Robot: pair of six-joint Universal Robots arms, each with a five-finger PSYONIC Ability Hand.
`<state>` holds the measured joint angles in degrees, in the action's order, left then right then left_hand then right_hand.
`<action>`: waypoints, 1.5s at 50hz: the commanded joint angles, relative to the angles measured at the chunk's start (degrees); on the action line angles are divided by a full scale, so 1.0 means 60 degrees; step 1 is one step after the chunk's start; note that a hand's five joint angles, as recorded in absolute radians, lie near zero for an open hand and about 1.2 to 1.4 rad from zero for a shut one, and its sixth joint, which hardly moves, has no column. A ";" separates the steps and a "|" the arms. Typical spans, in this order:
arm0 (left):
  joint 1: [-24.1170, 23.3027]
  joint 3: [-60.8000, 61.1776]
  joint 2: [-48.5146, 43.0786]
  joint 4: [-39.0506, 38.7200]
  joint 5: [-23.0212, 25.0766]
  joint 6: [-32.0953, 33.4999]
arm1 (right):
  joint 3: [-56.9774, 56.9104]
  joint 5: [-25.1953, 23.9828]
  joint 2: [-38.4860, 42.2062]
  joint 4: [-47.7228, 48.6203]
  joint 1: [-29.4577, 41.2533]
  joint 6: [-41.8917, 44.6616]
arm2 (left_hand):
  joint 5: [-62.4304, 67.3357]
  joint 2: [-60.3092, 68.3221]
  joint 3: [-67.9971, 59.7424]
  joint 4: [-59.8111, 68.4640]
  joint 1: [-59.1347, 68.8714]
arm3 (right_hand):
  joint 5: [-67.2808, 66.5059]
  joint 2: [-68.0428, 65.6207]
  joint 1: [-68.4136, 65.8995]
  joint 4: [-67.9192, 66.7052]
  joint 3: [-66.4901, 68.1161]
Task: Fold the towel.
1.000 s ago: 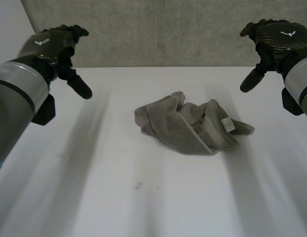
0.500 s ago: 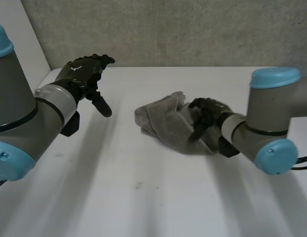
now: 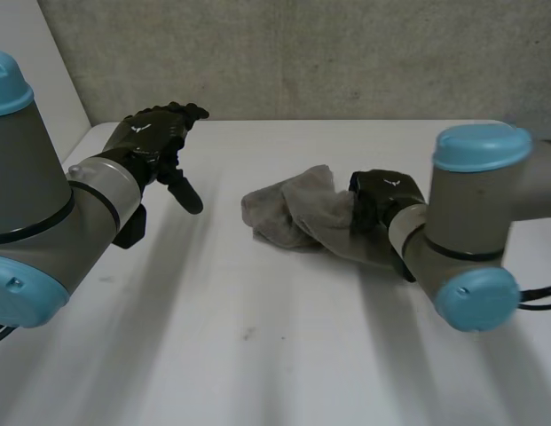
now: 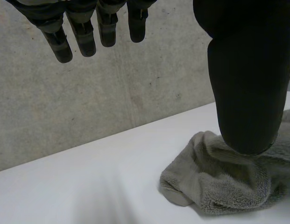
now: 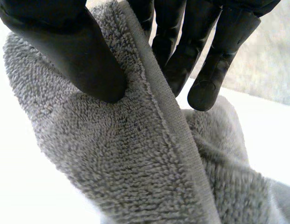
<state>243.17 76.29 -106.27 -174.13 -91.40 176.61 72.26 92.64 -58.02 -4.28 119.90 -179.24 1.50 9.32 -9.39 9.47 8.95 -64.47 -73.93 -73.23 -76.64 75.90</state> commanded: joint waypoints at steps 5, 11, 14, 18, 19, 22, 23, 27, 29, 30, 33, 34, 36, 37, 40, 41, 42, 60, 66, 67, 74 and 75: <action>-0.0201 0.0014 -0.0115 0.0004 0.0290 0.0008 | 0.4084 -0.1759 -0.2240 -0.0034 0.0247 0.6069 | -0.0131 0.0234 -0.0221 0.0208 0.0295 | -0.0921 -0.1012 -0.1129 -0.0560 0.0683; -0.0406 -0.0074 -0.0599 -0.0143 0.1067 0.0008 | 0.5488 -0.2840 -0.3321 -0.0063 0.0159 0.7064 | 0.0038 0.0402 -0.0390 0.0376 0.0463 | -0.0921 -0.1012 -0.1129 -0.0560 0.0683; -0.0641 -0.0177 -0.1039 -0.0465 0.1639 0.0066 | 0.5855 -0.3207 -0.3834 -0.0063 0.0144 0.7299 | 0.0290 0.0654 -0.0642 0.0628 0.0715 | -0.0921 -0.1012 -0.1129 -0.0560 0.0683; -0.1064 -0.0585 -0.1900 -0.1108 0.2369 0.0577 | 0.6075 -0.3399 -0.4202 -0.0063 -0.0089 0.7373 | 0.0318 0.0682 -0.0670 0.0657 0.0744 | -0.0921 -0.1012 -0.1129 -0.0560 0.0683; -0.1065 -0.0587 -0.1903 -0.1110 0.2371 0.0579 | 0.6076 -0.3399 -0.4203 -0.0063 -0.0090 0.7373 | 0.0318 0.0682 -0.0670 0.0657 0.0744 | -0.0921 -0.1012 -0.1129 -0.0560 0.0683; -0.1358 -0.0909 -0.2577 -0.1227 0.2635 0.1048 | 0.6338 -0.3487 -0.4290 -0.0063 -0.0426 0.7388 | 0.0374 0.0739 -0.0726 0.0713 0.0800 | -0.0921 -0.1012 -0.1129 -0.0560 0.0683; -0.1489 -0.1098 -0.2910 -0.1198 0.2736 0.1280 | 0.6485 -0.3516 -0.4320 -0.0034 -0.0514 0.7388 | 0.0374 0.0739 -0.0726 0.0713 0.0800 | -0.0921 -0.1012 -0.1129 -0.0560 0.0683; -0.1754 -0.1436 -0.3485 -0.1197 0.2972 0.1619 | 0.6691 -0.3604 -0.4335 -0.0004 -0.0559 0.7402 | 0.0402 0.0767 -0.0754 0.0741 0.0828 | -0.0921 -0.1012 -0.1129 -0.0560 0.0683; -0.1973 -0.1771 -0.4039 -0.1198 0.3205 0.1852 | 0.6823 -0.3750 -0.4335 0.0040 -0.0661 0.7417 | 0.0792 0.1157 -0.1144 0.1131 0.1218 | -0.0921 -0.1012 -0.1129 -0.0560 0.0683; -0.1974 -0.1773 -0.4041 -0.1197 0.3206 0.1853 | 0.6823 -0.3751 -0.4335 0.0040 -0.0662 0.7417 | 0.0795 0.1159 -0.1147 0.1133 0.1220 | -0.0921 -0.1012 -0.1129 -0.0560 0.0683; -0.2134 -0.2138 -0.4596 -0.1124 0.3352 0.2086 | 0.6911 -0.3926 -0.4349 0.0054 -0.0866 0.7417 | 0.0990 0.1354 -0.1342 0.1329 0.1416 | -0.0921 -0.1012 -0.1129 -0.0560 0.0683; -0.2207 -0.2342 -0.4874 -0.1037 0.3382 0.2276 | 0.6955 -0.4014 -0.4378 0.0054 -0.0954 0.7417 | 0.1352 0.1716 -0.1704 0.1690 0.1777 | -0.0921 -0.1012 -0.1129 -0.0560 0.0683; -0.2223 -0.2490 -0.5065 -0.0949 0.3382 0.2452 | 0.6970 -0.4102 -0.4393 0.0054 -0.1027 0.7446 | 0.1661 0.2025 -0.2013 0.1999 0.2086 | -0.0921 -0.1012 -0.1129 -0.0560 0.0683; -0.2223 -0.2491 -0.5067 -0.0948 0.3382 0.2454 | 0.6970 -0.4160 -0.4393 0.0054 -0.1100 0.7490 | 0.1664 0.2028 -0.2016 0.2002 0.2089 | -0.0921 -0.1012 -0.1129 -0.0560 0.0683; -0.2223 -0.2769 -0.5404 -0.0787 0.3338 0.2952 | 0.6984 -0.4205 -0.4422 0.0069 -0.1291 0.7548 | 0.2533 0.2897 -0.2885 0.2871 0.2958 | -0.0921 -0.1012 -0.1129 -0.0560 0.0683; -0.2223 -0.2871 -0.5520 -0.0686 0.3294 0.3227 | 0.6984 -0.4205 -0.4422 0.0069 -0.1292 0.7549 | 0.3088 0.3452 -0.3440 0.3426 0.3513 | -0.0921 -0.1012 -0.1129 -0.0560 0.0683; -0.2223 -0.2944 -0.5608 -0.0583 0.3251 0.3535 | 0.6970 -0.4205 -0.4437 0.0069 -0.1393 0.7563 | 0.4121 0.4485 -0.4473 0.4459 0.4546 | -0.0921 -0.1012 -0.1129 -0.0560 0.0683; -0.1960 -0.2552 -0.4133 -0.0509 -0.1314 0.4858 | 0.5902 -0.4015 -0.4423 0.0784 -0.1863 0.7067 | 1.1416 1.1781 -1.1768 1.1755 1.1842 | -0.0921 -0.1012 -0.1129 -0.0560 0.0683; -0.1857 -0.0549 -0.2346 -0.0567 -0.2711 0.3249 | 0.5476 -0.3664 -0.4305 0.2146 -0.1804 0.6539 | 1.1416 1.1781 -1.1768 1.1755 1.1842 | -0.0921 -0.1012 -0.1129 -0.0560 0.0683; -0.1857 -0.0543 -0.2342 -0.0568 -0.2712 0.3245 | 0.5403 -0.3518 -0.4247 0.2280 -0.1804 0.6538 | 1.1416 1.1781 -1.1768 1.1755 1.1842 | -0.0921 -0.1012 -0.1129 -0.0560 0.0683; -0.1929 0.0791 -0.1624 -0.1692 -0.2202 0.2629 | 0.5518 -0.3209 -0.4056 0.2149 -0.1775 0.6509 | 0.5847 0.6211 -0.6199 0.6185 0.6272 | -0.0921 -0.1012 -0.1129 -0.0560 0.0683; -0.1930 0.0790 -0.1625 -0.1695 -0.2199 0.2630 | 0.5621 -0.3194 -0.4042 0.2091 -0.1760 0.6494 | 0.5813 0.6178 -0.6166 0.6152 0.6239 | -0.0921 -0.1012 -0.1129 -0.0560 0.0683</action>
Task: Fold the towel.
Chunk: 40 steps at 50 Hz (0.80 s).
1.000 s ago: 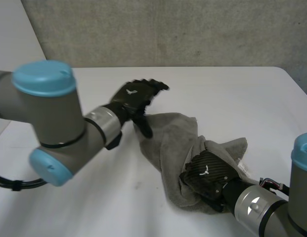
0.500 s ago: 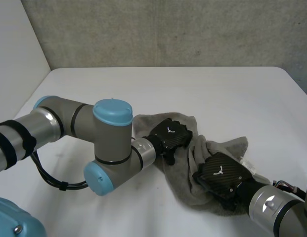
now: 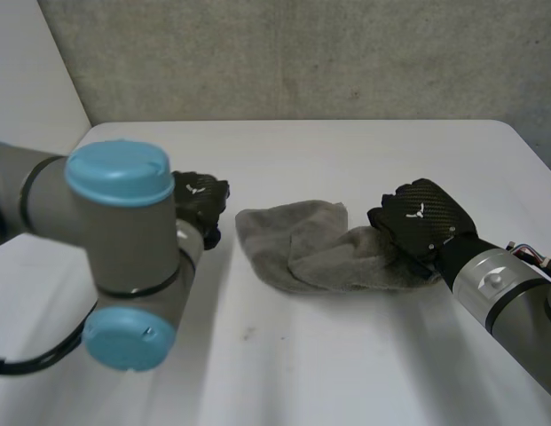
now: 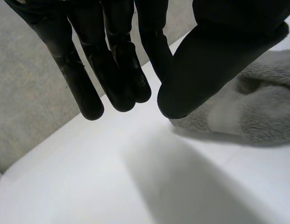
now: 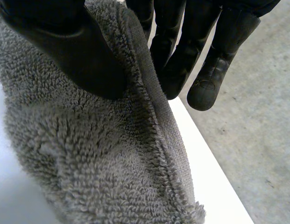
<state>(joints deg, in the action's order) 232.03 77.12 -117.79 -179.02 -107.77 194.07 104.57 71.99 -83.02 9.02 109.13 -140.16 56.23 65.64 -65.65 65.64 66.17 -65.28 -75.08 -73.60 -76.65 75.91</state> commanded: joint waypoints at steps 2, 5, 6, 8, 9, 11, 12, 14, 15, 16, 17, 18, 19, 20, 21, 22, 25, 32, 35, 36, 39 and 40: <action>-0.0088 0.0491 0.0237 -0.1071 0.0897 -0.0249 | 0.0369 0.0249 0.0126 -0.0184 0.0064 -0.0005 | -0.4682 -0.4583 0.4586 -0.4583 -0.4672 | -0.0787 -0.0819 -0.1066 -0.0559 0.0682; -0.0088 -0.0315 -0.0378 -0.1056 0.2362 -0.0279 | 0.0647 0.0234 0.0097 -0.0273 0.0035 -0.0020 | -0.5327 -0.5228 0.5231 -0.5228 -0.5317 | -0.0787 -0.0819 -0.1066 -0.0559 0.0682; -0.0103 -0.0692 -0.0726 -0.0940 0.2985 -0.0250 | 0.0808 0.0219 0.0068 -0.0302 0.0006 -0.0020 | -0.6049 -0.5950 0.5953 -0.5950 -0.6039 | -0.0787 -0.0819 -0.1066 -0.0559 0.0682; -0.0103 -0.1044 -0.1020 -0.0837 0.3528 -0.0235 | 0.0969 0.0190 0.0024 -0.0346 -0.0023 0.0024 | -0.6195 -0.6096 0.6099 -0.6096 -0.6185 | -0.0787 -0.0819 -0.1066 -0.0559 0.0682; -0.0117 -0.1395 -0.1342 -0.0735 0.3983 -0.0220 | 0.0971 0.0190 0.0023 -0.0346 -0.0024 0.0024 | -0.6197 -0.6097 0.6100 -0.6097 -0.6186 | -0.0787 -0.0819 -0.1066 -0.0559 0.0682; -0.0132 -0.1732 -0.1650 -0.0661 0.4336 -0.0206 | 0.1248 0.0088 -0.0122 -0.0419 -0.0067 0.0024 | -0.6197 -0.6097 0.6100 -0.6097 -0.6186 | -0.0787 -0.0819 -0.1066 -0.0559 0.0682; -0.0147 -0.2055 -0.1943 -0.0617 0.4629 -0.0206 | 0.1249 0.0087 -0.0123 -0.0419 -0.0068 0.0024 | -0.6169 -0.6069 0.6072 -0.6069 -0.6158 | -0.0787 -0.0819 -0.1066 -0.0559 0.0682; -0.0147 -0.2406 -0.2250 -0.0573 0.4864 -0.0206 | 0.1555 0.0015 -0.0284 -0.0419 -0.0053 0.0068 | -0.6113 -0.6013 0.6016 -0.6013 -0.6103 | -0.0787 -0.0819 -0.1066 -0.0559 0.0682; -0.0147 -0.2410 -0.2253 -0.0573 0.4866 -0.0206 | 0.1557 0.0014 -0.0284 -0.0419 -0.0053 0.0068 | -0.6112 -0.6013 0.6016 -0.6013 -0.6102 | -0.0787 -0.0819 -0.1066 -0.0559 0.0682; -0.0161 -0.2787 -0.2558 -0.0529 0.5041 -0.0206 | 0.1687 0.0000 -0.0342 -0.0419 -0.0053 0.0068 | -0.6001 -0.5902 0.5905 -0.5902 -0.5991 | -0.0787 -0.0819 -0.1066 -0.0559 0.0682; -0.0161 -0.3167 -0.2880 -0.0413 0.5173 -0.0206 | 0.1689 0.0000 -0.0343 -0.0419 -0.0053 0.0068 | -0.5917 -0.5817 0.5821 -0.5817 -0.5907 | -0.0787 -0.0819 -0.1066 -0.0559 0.0682; -0.0161 -0.3171 -0.2883 -0.0412 0.5174 -0.0206 | 0.1790 -0.0029 -0.0401 -0.0419 -0.0053 0.0068 | -0.5916 -0.5817 0.5820 -0.5817 -0.5906 | -0.0787 -0.0819 -0.1066 -0.0559 0.0682; -0.0190 -0.3548 -0.3188 -0.0180 0.5305 -0.0191 | 0.1893 -0.0088 -0.0445 -0.0419 -0.0053 0.0068 | -0.5861 -0.5761 0.5764 -0.5761 -0.5850 | -0.0787 -0.0819 -0.1066 -0.0559 0.0682; -0.0191 -0.3915 -0.3481 0.0127 0.5465 -0.0191 | 0.1894 -0.0088 -0.0445 -0.0419 -0.0053 0.0068 | -0.5832 -0.5733 0.5736 -0.5733 -0.5822 | -0.0787 -0.0819 -0.1066 -0.0559 0.0682; -0.0191 -0.3918 -0.3484 0.0130 0.5467 -0.0191 | 0.1995 -0.0161 -0.0503 -0.0405 -0.0067 0.0083 | -0.5832 -0.5733 0.5736 -0.5733 -0.5822 | -0.0787 -0.0819 -0.1066 -0.0559 0.0682; -0.0191 -0.4237 -0.3759 0.0464 0.5656 -0.0176 | 0.2069 -0.0234 -0.0577 -0.0405 -0.0082 0.0083 | -0.5804 -0.5705 0.5708 -0.5705 -0.5794 | -0.0787 -0.0819 -0.1066 -0.0559 0.0682; -0.0205 -0.4548 -0.4026 0.0804 0.5863 -0.0176 | 0.2157 -0.0381 -0.0738 -0.0405 -0.0097 0.0068 | -0.5804 -0.5704 0.5708 -0.5704 -0.5794 | -0.0787 -0.0819 -0.1066 -0.0559 0.0682; -0.0308 -0.5193 -0.4802 0.2063 0.6682 0.0992 | 0.2187 -0.0542 -0.0943 -0.0376 -0.0097 0.0068 | -0.5804 -0.5704 0.5708 -0.5704 -0.5794 | -0.0787 -0.0819 -0.1066 -0.0559 0.0682; -0.0396 -0.5207 -0.4875 0.2108 0.6756 0.1404 | 0.2187 -0.0557 -0.0944 -0.0332 -0.0097 0.0068 | -0.5804 -0.5704 0.5708 -0.5704 -0.5794 | -0.0787 -0.0819 -0.1066 -0.0559 0.0682; -0.0396 -0.5207 -0.4875 0.2108 0.6756 0.1406 | 0.2187 -0.0557 -0.0943 -0.0317 -0.0097 0.0068 | -0.5804 -0.5704 0.5708 -0.5704 -0.5794 | -0.0787 -0.0819 -0.1066 -0.0559 0.0682; -0.0469 -0.5207 -0.4919 0.2167 0.6771 0.1435 | 0.2187 -0.0557 -0.0943 -0.0317 -0.0097 0.0068 | -0.5804 -0.5704 0.5708 -0.5704 -0.5794 | -0.0787 -0.0819 -0.1066 -0.0559 0.0682; -0.0484 -0.5193 -0.4919 0.2196 0.6771 0.1450 | 0.2187 -0.0543 -0.0943 -0.0302 -0.0097 0.0068 | -0.5776 -0.5677 0.5680 -0.5677 -0.5766 | -0.0787 -0.0819 -0.1066 -0.0559 0.0682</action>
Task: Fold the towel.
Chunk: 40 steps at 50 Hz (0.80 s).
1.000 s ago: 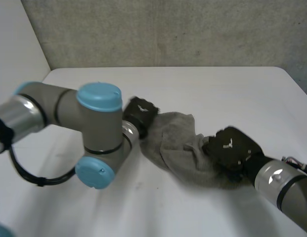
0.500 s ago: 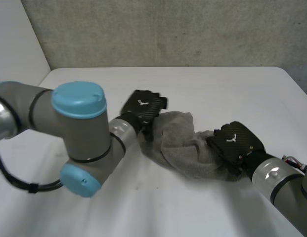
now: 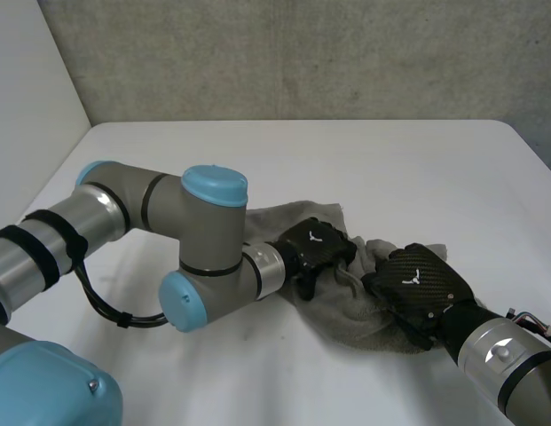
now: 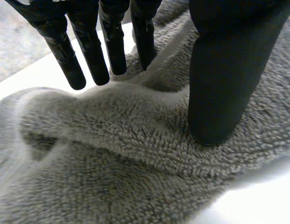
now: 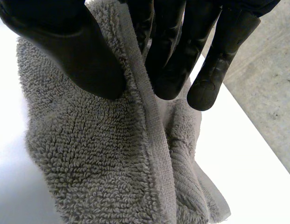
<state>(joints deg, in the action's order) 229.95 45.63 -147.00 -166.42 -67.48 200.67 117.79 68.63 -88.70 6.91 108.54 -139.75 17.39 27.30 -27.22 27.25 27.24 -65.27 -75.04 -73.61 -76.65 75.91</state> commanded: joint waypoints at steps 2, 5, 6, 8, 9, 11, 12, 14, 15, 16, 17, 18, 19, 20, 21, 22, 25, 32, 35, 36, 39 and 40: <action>-0.0136 0.0056 -0.0065 0.0125 0.0055 0.0363 | -0.0018 0.0017 0.0003 0.0049 -0.0014 0.0015 | 0.0975 0.0990 -0.1003 0.0999 0.1000 | -0.0788 -0.0827 -0.1066 -0.0559 0.0682; -0.0151 0.0027 -0.0065 0.0096 0.0041 0.0378 | -0.0047 0.0017 0.0003 0.0064 -0.0014 0.0000 | 0.3539 0.3553 -0.3566 0.3563 0.3563 | -0.0788 -0.0827 -0.1066 -0.0559 0.0682; -0.0151 0.0012 -0.0021 0.0081 -0.0061 0.0393 | -0.0062 0.0032 0.0003 0.0064 -0.0029 0.0015 | 0.6749 0.6764 -0.6777 0.6773 0.6774 | -0.0788 -0.0827 -0.1066 -0.0559 0.0682; -0.0151 -0.0017 0.0023 0.0066 -0.0106 0.0393 | -0.0091 0.0046 0.0003 0.0078 -0.0029 0.0015 | 0.8748 0.8763 -0.8776 0.8772 0.8773 | -0.0788 -0.0827 -0.1066 -0.0559 0.0682; -0.0151 -0.0018 0.0023 0.0066 -0.0106 0.0393 | -0.0120 0.0075 0.0003 0.0078 -0.0029 0.0029 | 0.8768 0.8783 -0.8796 0.8792 0.8793 | -0.0788 -0.0827 -0.1066 -0.0559 0.0682; -0.0151 -0.0192 0.0125 -0.0079 -0.0484 0.0349 | -0.0164 0.0134 0.0003 0.0093 -0.0029 0.0044 | 0.8768 0.8783 -0.8796 0.8792 0.8793 | -0.0788 -0.0827 -0.1066 -0.0559 0.0682; -0.0151 -0.0193 0.0125 -0.0080 -0.0487 0.0349 | -0.0266 0.0163 0.0003 0.0107 -0.0029 0.0044 | 0.8768 0.8783 -0.8796 0.8792 0.8793 | -0.0788 -0.0827 -0.1066 -0.0559 0.0682; -0.0136 -0.0427 0.0388 -0.0721 -0.1870 0.0232 | -0.0412 0.0193 0.0003 0.0180 -0.0014 0.0015 | 0.8768 0.8783 -0.8796 0.8792 0.8793 | -0.0788 -0.0827 -0.1066 -0.0559 0.0682; -0.0136 -0.0428 0.0389 -0.0725 -0.1878 0.0232 | -0.0413 0.0193 0.0003 0.0181 -0.0014 0.0015 | 0.8768 0.8783 -0.8796 0.8792 0.8793 | -0.0788 -0.0827 -0.1066 -0.0559 0.0682; -0.0136 -0.0413 0.0621 -0.1276 -0.2778 0.0130 | -0.0573 0.0222 0.0017 0.0355 0.0000 0.0000 | 0.8768 0.8783 -0.8796 0.8792 0.8793 | -0.0788 -0.0827 -0.1066 -0.0559 0.0682; -0.0136 -0.0413 0.0624 -0.1281 -0.2787 0.0129 | -0.0734 0.0309 0.0017 0.0603 0.0015 -0.0043 | 0.8768 0.8783 -0.8796 0.8792 0.8793 | -0.0788 -0.0827 -0.1066 -0.0559 0.0682; -0.0121 -0.0341 0.0928 -0.1876 -0.3657 -0.0030 | -0.0736 0.0310 0.0017 0.0606 0.0015 -0.0044 | 0.8768 0.8783 -0.8796 0.8792 0.8793 | -0.0788 -0.0827 -0.1066 -0.0559 0.0682; -0.0092 -0.0267 0.1294 -0.2375 -0.4405 -0.0264 | -0.0924 0.0499 0.0104 0.0925 0.0015 -0.0073 | 0.8768 0.8783 -0.8796 0.8792 0.8793 | -0.0788 -0.0827 -0.1066 -0.0559 0.0682; -0.0092 -0.0267 0.1297 -0.2380 -0.4413 -0.0266 | -0.1144 0.0776 0.0149 0.1363 0.0073 -0.0117 | 0.8768 0.8783 -0.8796 0.8792 0.8793 | -0.0788 -0.0827 -0.1066 -0.0559 0.0682; -0.0048 -0.0078 0.1689 -0.2786 -0.5022 -0.0542 | -0.1146 0.0779 0.0149 0.1367 0.0074 -0.0117 | 0.8768 0.8783 -0.8796 0.8792 0.8793 | -0.0788 -0.0827 -0.1066 -0.0559 0.0682; -0.0005 0.0185 0.2113 -0.3080 -0.5434 -0.0835 | -0.1378 0.1127 0.0164 0.1904 0.0132 -0.0190 | 0.8768 0.8783 -0.8796 0.8792 0.8793 | -0.0788 -0.0827 -0.1066 -0.0559 0.0682; 0.0040 0.0930 0.3196 -0.3302 -0.5876 -0.1377 | -0.1701 0.1816 0.0164 0.3046 0.0147 -0.0482 | 0.8768 0.8783 -0.8796 0.8792 0.8793 | -0.0788 -0.0827 -0.1066 -0.0559 0.0682; 0.0142 0.2950 0.5583 -0.3362 -0.6374 -0.1673 | -0.2332 0.2376 -0.0246 0.3960 0.0162 -0.1260 | 0.8768 0.8783 -0.8796 0.8792 0.8793 | -0.0788 -0.0827 -0.1066 -0.0559 0.0682; 0.0070 0.4064 0.6843 -0.3347 -0.6522 -0.1600 | -0.2711 0.2347 -0.1034 0.3320 0.0249 -0.1697 | 0.8768 0.8783 -0.8796 0.8792 0.8793 | -0.0788 -0.0827 -0.1066 -0.0559 0.0682; 0.0069 0.4069 0.6849 -0.3347 -0.6522 -0.1599 | -0.3003 0.2317 -0.1298 0.2692 0.0250 -0.1902 | 0.8768 0.8783 -0.8796 0.8792 0.8793 | -0.0788 -0.0827 -0.1066 -0.0559 0.0682; 0.0025 0.5065 0.8109 -0.3288 -0.6522 -0.1585 | -0.3778 0.2142 -0.1491 0.1039 0.0264 -0.2240 | 0.8768 0.8783 -0.8796 0.8792 0.8793 | -0.0788 -0.0827 -0.1066 -0.0559 0.0682; 0.0011 0.5472 0.8660 -0.3288 -0.6493 -0.1599 | -0.3782 0.2141 -0.1491 0.1031 0.0264 -0.2241 | 0.8768 0.8783 -0.8796 0.8792 0.8793 | -0.0788 -0.0827 -0.1066 -0.0559 0.0682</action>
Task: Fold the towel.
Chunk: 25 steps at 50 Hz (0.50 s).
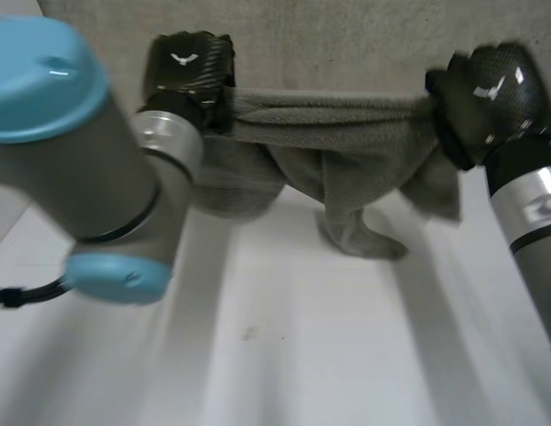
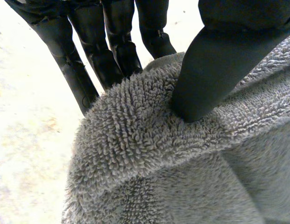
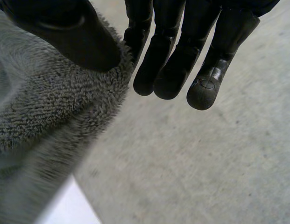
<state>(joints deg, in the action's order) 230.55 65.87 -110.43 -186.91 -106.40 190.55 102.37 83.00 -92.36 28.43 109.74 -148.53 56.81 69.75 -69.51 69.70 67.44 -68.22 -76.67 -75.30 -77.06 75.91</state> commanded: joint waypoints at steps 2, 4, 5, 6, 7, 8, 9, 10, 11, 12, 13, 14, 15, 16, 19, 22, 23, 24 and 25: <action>-0.0091 0.2410 0.3053 0.0141 0.0023 0.0087 | -0.1608 -0.0429 -0.0910 -0.3420 0.0093 -0.0895 | 0.2198 0.1708 -0.1748 0.1717 0.2093 | -0.0296 -0.0555 -0.0783 -0.0490 0.0682; -0.0120 0.2891 0.3724 0.0389 0.0008 0.0073 | -0.2264 -0.0809 -0.0867 -0.4936 0.0209 -0.1085 | 0.2198 0.1708 -0.1748 0.1717 0.2093 | -0.0296 -0.0555 -0.0783 -0.0490 0.0682; -0.0120 0.2894 0.3727 0.0390 0.0008 0.0073 | -0.2267 -0.0810 -0.0866 -0.4943 0.0210 -0.1086 | 0.2198 0.1708 -0.1748 0.1717 0.2093 | -0.0296 -0.0555 -0.0783 -0.0490 0.0682; -0.0135 0.3053 0.3901 0.0637 -0.0007 0.0058 | -0.2543 -0.0912 -0.0808 -0.5581 0.0283 -0.1158 | 0.2198 0.1708 -0.1748 0.1717 0.2093 | -0.0296 -0.0555 -0.0783 -0.0490 0.0682; -0.0135 0.3055 0.3902 0.0639 -0.0007 0.0058 | -0.2748 -0.0956 -0.0735 -0.6066 0.0370 -0.1260 | 0.2198 0.1708 -0.1748 0.1717 0.2093 | -0.0296 -0.0555 -0.0783 -0.0490 0.0682; -0.0149 0.3142 0.3975 0.0929 -0.0021 0.0043 | -0.2750 -0.0957 -0.0735 -0.6071 0.0371 -0.1261 | 0.2198 0.1708 -0.1748 0.1717 0.2093 | -0.0296 -0.0555 -0.0783 -0.0490 0.0682; -0.0149 0.3186 0.3947 0.1266 -0.0036 0.0029 | -0.2924 -0.0928 -0.0604 -0.6434 0.0473 -0.1406 | 0.2198 0.1708 -0.1748 0.1717 0.2093 | -0.0296 -0.0555 -0.0783 -0.0490 0.0682; -0.0149 0.3187 0.3946 0.1269 -0.0036 0.0029 | -0.2926 -0.0927 -0.0603 -0.6437 0.0474 -0.1408 | 0.2198 0.1708 -0.1748 0.1717 0.2093 | -0.0296 -0.0555 -0.0783 -0.0490 0.0682; -0.0091 0.3230 0.3917 0.1603 -0.0036 0.0000 | -0.3071 -0.0898 -0.0327 -0.6742 0.0546 -0.1524 | 0.2198 0.1708 -0.1748 0.1717 0.2093 | -0.0296 -0.0555 -0.0783 -0.0490 0.0682; -0.0091 0.3230 0.3917 0.1606 -0.0036 -0.0001 | -0.3203 -0.0884 -0.0005 -0.6933 0.0605 -0.1612 | 0.2198 0.1708 -0.1748 0.1717 0.2093 | -0.0296 -0.0555 -0.0783 -0.0490 0.0682; 0.0025 0.3288 0.3830 0.1954 -0.0036 -0.0015 | -0.3204 -0.0884 -0.0002 -0.6935 0.0606 -0.1613 | 0.2198 0.1708 -0.1748 0.1717 0.2093 | -0.0296 -0.0555 -0.0783 -0.0490 0.0682; 0.0026 0.3289 0.3829 0.1958 -0.0036 -0.0015 | -0.3320 -0.0884 0.0331 -0.7066 0.0620 -0.1656 | 0.2198 0.1708 -0.1748 0.1717 0.2093 | -0.0296 -0.0555 -0.0783 -0.0490 0.0682; 0.0171 0.3304 0.3496 0.2262 -0.0036 -0.0015 | -0.3423 -0.0884 0.0625 -0.7154 0.0620 -0.1657 | 0.2198 0.1708 -0.1748 0.1717 0.2093 | -0.0296 -0.0555 -0.0783 -0.0490 0.0682; 0.0376 0.3304 0.3115 0.2425 -0.0036 -0.0015 | -0.3424 -0.0884 0.0628 -0.7155 0.0620 -0.1657 | 0.2198 0.1708 -0.1748 0.1717 0.2093 | -0.0296 -0.0555 -0.0783 -0.0490 0.0682; 0.0656 0.3230 0.2716 0.2514 -0.0021 -0.0015 | -0.3659 -0.0913 0.1228 -0.7214 0.0635 -0.1657 | 0.2198 0.1708 -0.1748 0.1717 0.2093 | -0.0296 -0.0555 -0.0783 -0.0490 0.0682; 0.1184 0.3040 0.1983 0.2544 0.0081 -0.0015 | -0.4008 -0.0986 0.2015 -0.7112 0.0664 -0.1657 | 0.2198 0.1708 -0.1748 0.1717 0.2093 | -0.0296 -0.0555 -0.0783 -0.0490 0.0682; 0.1285 0.2794 0.1563 0.2515 0.0110 -0.0001 | -0.4286 -0.0972 0.2469 -0.6981 0.0693 -0.1642 | 0.2198 0.1708 -0.1748 0.1717 0.2093 | -0.0296 -0.0555 -0.0783 -0.0490 0.0682; 0.1330 0.2400 0.1080 0.2485 0.0168 -0.0001 | -0.4288 -0.0971 0.2473 -0.6979 0.0694 -0.1642 | 0.2198 0.1708 -0.1748 0.1717 0.2093 | -0.0296 -0.0555 -0.0783 -0.0490 0.0682; 0.1330 0.2396 0.1075 0.2485 0.0169 -0.0001 | -0.4695 -0.0971 0.2952 -0.6660 0.0781 -0.1657 | 0.2198 0.1708 -0.1748 0.1717 0.2093 | -0.0296 -0.0555 -0.0783 -0.0490 0.0682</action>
<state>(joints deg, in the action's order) 235.62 84.52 -95.88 -171.74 -106.22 190.44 79.41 77.33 -83.34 -14.94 113.74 -158.57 57.52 69.78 -69.65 69.74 67.45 -68.23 -76.67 -76.12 -77.06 75.91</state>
